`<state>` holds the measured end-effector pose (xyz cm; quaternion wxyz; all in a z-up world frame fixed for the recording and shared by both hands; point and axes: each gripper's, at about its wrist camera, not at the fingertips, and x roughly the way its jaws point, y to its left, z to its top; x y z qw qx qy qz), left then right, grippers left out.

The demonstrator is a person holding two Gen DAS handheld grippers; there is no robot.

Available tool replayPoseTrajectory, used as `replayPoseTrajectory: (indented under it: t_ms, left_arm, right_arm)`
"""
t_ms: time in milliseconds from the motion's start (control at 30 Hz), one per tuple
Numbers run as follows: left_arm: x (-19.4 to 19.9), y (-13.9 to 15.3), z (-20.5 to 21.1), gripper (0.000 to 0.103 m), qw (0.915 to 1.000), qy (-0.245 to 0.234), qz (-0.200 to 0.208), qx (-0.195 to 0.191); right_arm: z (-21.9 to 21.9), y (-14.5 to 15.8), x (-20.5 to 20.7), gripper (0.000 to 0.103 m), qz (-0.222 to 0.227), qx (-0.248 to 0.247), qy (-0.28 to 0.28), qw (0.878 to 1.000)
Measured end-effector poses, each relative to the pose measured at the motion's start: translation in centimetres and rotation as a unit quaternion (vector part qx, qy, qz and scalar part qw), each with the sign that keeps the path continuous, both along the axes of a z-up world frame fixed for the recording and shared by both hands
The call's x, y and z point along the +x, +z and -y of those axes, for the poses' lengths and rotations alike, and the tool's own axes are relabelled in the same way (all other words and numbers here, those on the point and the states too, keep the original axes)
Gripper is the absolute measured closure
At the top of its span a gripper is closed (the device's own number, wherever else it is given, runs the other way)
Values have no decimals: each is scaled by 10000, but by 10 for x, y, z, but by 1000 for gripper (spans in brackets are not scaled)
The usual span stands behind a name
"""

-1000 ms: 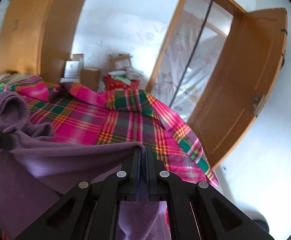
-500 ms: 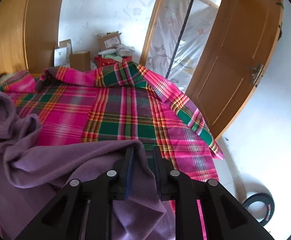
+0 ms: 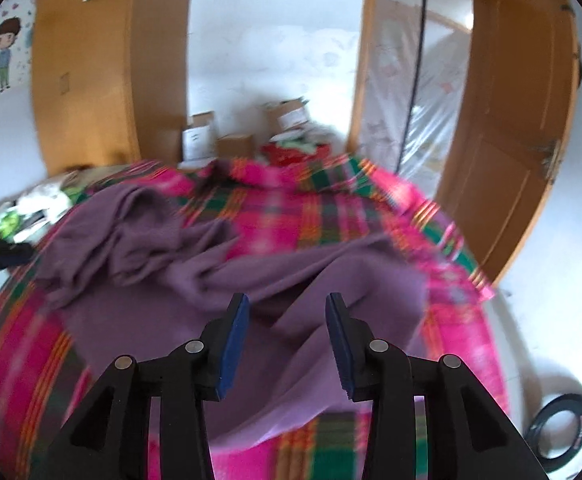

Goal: Fold clothes
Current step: 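Lay the trousers flat on the bed and open both tools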

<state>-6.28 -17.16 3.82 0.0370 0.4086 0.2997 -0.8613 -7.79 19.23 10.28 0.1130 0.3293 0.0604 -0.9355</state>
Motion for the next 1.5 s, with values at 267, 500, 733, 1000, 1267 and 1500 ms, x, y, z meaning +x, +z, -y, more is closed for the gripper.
replayPoseTrajectory:
  t_ms: [267,500,733,1000,1267,1500]
  left_arm:
    - [-4,-24,10,73,9992,-179,236,265]
    - [-4,-27,8,72,9987,-397,304,92]
    - [-6,-32,5,71,9977,-571,372,50]
    - [-16,-32,-5,70,9959,-723,484,-253]
    - [-19,-31,-3,70,9935,-491,581,-844]
    - [-24,-34,3,70,9942,-468,637,-734]
  right_arm:
    - [61,-53,19,52,733,-194,1054,9915]
    - [124,-79,23,49,820,393,1857,9784]
    - [146,-92,23,49,863,678,1960,9745]
    - [154,-94,12,49,839,666,1782,9781]
    - [158,-92,14,49,595,922,1788,9777]
    - [162,-92,9,49,562,954,1803,9774]
